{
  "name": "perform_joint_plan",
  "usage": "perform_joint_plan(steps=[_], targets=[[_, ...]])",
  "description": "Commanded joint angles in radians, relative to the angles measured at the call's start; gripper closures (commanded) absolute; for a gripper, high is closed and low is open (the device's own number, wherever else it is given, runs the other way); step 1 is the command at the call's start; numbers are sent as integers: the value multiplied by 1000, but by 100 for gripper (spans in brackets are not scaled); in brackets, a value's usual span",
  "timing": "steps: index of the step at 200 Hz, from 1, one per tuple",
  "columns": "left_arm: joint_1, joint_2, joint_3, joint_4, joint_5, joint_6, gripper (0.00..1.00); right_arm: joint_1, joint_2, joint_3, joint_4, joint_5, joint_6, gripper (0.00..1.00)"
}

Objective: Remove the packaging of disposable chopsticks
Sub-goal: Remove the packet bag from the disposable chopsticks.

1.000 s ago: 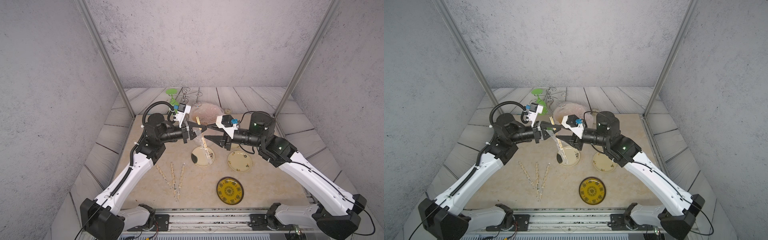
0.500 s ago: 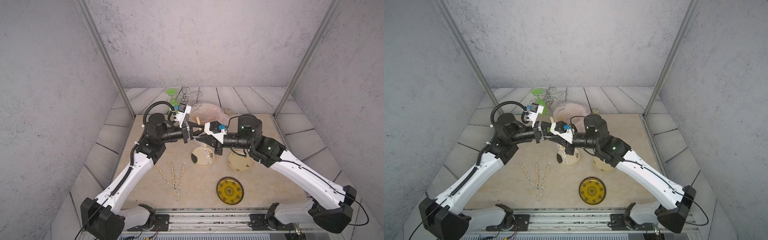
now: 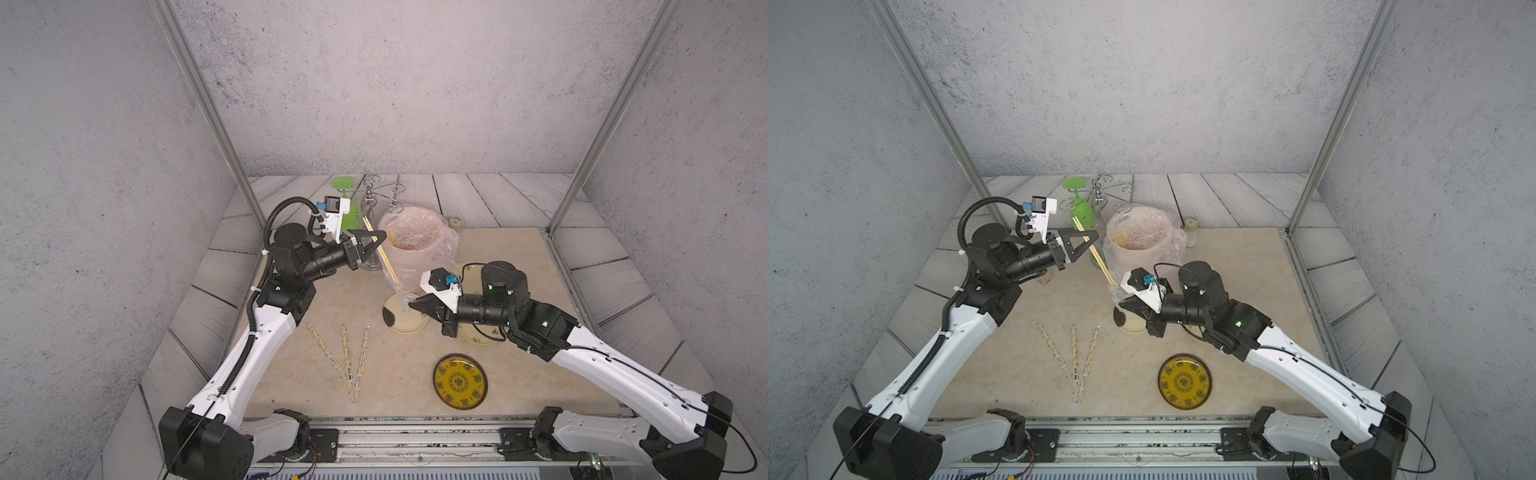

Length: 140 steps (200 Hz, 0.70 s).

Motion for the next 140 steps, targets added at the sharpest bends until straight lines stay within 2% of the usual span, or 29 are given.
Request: perform_joint_plan(steps=[1, 23, 50, 85, 105, 119, 140], targets=[[16, -6, -12, 75, -9, -36, 100, 3, -52, -66, 28, -9, 107, 100], [20, -11, -14, 77, -10, -33, 100, 3, -73, -79, 28, 35, 119, 100], [42, -40, -15, 44, -38, 9, 100, 3, -56, 8, -18, 150, 102, 100], [71, -133, -11, -149, -255, 200, 100, 2, 21, 189, -72, 396, 58, 100], [77, -183, -19, -191, -340, 271, 100, -9, 112, 316, -99, 533, 1, 100], [79, -205, -28, -194, -376, 288, 100, -43, 186, 409, -107, 556, -14, 100], [79, -214, -38, -181, -379, 291, 100, -114, 300, 529, -82, 523, -13, 100]])
